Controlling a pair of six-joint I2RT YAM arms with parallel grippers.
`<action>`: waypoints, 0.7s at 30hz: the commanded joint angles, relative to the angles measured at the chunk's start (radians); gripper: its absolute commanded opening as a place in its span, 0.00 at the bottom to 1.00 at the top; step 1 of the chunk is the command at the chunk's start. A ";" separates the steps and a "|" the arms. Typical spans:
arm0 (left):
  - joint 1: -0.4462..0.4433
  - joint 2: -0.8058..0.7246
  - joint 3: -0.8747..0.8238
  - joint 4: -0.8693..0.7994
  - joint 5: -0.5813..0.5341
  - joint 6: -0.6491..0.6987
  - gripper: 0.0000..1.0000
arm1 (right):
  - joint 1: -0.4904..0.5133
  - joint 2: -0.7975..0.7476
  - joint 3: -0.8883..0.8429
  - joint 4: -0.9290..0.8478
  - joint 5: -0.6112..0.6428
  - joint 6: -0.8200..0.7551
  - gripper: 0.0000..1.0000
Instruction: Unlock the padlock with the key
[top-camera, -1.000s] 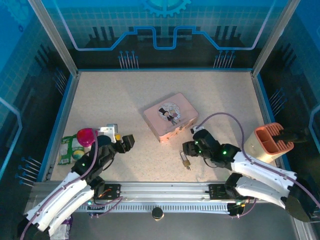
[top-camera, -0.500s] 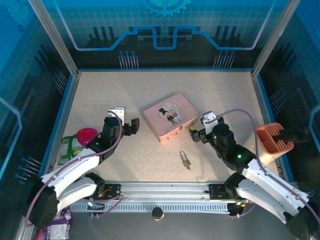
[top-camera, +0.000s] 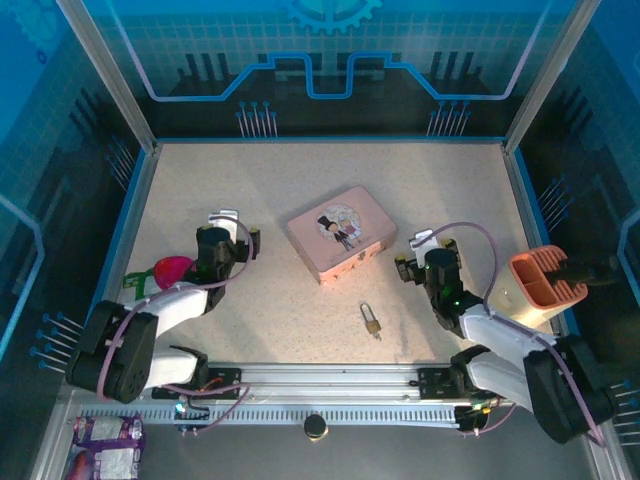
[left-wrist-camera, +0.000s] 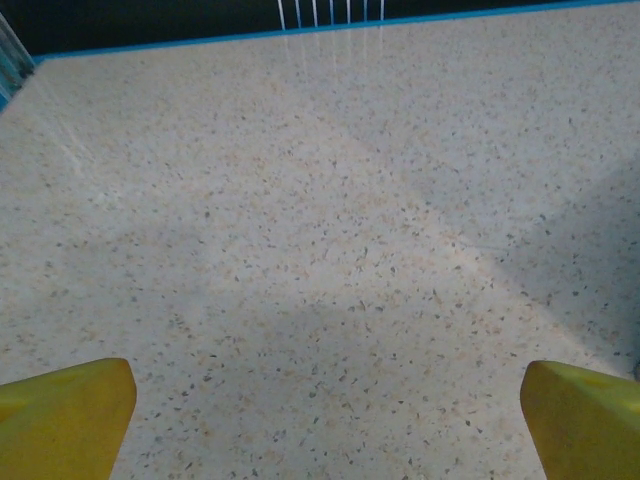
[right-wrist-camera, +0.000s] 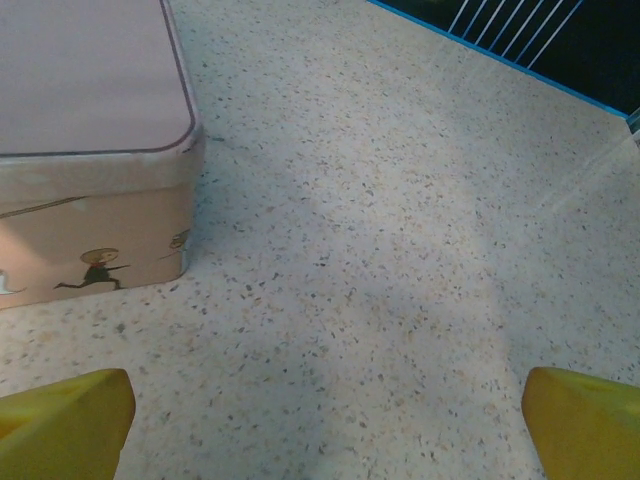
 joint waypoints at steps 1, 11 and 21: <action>0.032 0.042 -0.004 0.148 0.118 0.032 0.99 | -0.038 0.057 -0.020 0.289 -0.045 -0.051 1.00; 0.110 0.168 -0.097 0.475 0.192 0.053 0.99 | -0.170 0.226 -0.038 0.588 -0.286 -0.023 1.00; 0.153 0.246 -0.037 0.440 0.180 0.005 0.99 | -0.294 0.429 0.006 0.707 -0.342 0.099 1.00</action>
